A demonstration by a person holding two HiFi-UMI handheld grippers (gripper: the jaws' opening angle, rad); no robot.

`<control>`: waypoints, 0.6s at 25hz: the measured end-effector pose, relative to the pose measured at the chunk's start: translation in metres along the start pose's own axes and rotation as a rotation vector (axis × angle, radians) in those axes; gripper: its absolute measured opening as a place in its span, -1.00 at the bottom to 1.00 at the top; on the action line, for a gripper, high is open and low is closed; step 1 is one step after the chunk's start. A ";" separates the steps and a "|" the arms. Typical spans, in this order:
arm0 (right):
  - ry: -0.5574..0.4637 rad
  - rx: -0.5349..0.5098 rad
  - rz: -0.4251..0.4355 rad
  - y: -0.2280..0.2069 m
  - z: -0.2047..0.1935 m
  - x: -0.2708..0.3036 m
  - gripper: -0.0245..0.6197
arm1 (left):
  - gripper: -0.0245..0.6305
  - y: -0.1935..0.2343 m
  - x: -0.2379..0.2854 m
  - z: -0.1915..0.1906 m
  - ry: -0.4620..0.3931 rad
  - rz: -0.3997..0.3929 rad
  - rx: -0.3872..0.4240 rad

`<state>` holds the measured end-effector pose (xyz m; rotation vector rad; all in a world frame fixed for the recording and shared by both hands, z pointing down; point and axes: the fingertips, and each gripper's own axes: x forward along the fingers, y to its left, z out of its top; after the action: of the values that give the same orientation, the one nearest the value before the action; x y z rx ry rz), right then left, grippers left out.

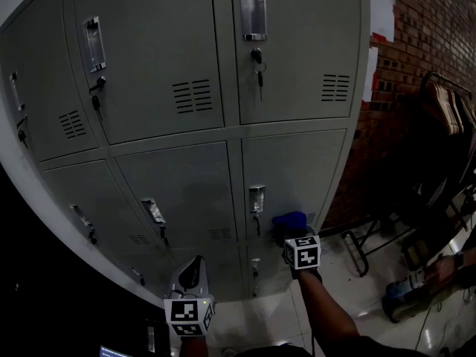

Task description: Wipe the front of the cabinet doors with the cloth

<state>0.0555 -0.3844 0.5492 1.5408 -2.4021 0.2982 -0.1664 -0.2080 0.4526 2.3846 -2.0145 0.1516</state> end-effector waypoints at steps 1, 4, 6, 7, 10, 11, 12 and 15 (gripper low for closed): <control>0.000 -0.006 0.017 0.008 0.001 0.001 -0.58 | -0.88 0.001 0.000 0.000 0.000 0.001 0.000; -0.001 -0.025 0.064 0.031 0.005 0.004 -0.58 | -0.88 0.003 -0.002 -0.001 0.000 0.005 -0.003; -0.001 -0.036 0.096 0.046 0.007 0.006 -0.58 | -0.88 0.006 -0.004 -0.001 -0.001 0.011 -0.006; -0.001 -0.042 0.114 0.053 0.008 0.008 -0.58 | -0.88 0.008 -0.006 -0.001 -0.002 0.015 -0.006; 0.002 -0.061 0.150 0.071 0.010 0.010 -0.58 | -0.88 0.013 -0.010 -0.001 -0.003 0.024 -0.007; 0.002 -0.065 0.158 0.075 0.011 0.011 -0.58 | -0.88 0.014 -0.011 -0.001 -0.003 0.027 -0.007; 0.002 -0.068 0.166 0.079 0.011 0.011 -0.59 | -0.88 0.015 -0.013 -0.001 -0.003 0.030 -0.008; 0.001 -0.082 0.175 0.084 0.011 0.012 -0.58 | -0.88 0.017 -0.016 -0.001 -0.005 0.035 -0.008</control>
<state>-0.0264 -0.3632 0.5407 1.2987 -2.5194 0.2323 -0.1859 -0.1953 0.4510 2.3482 -2.0558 0.1381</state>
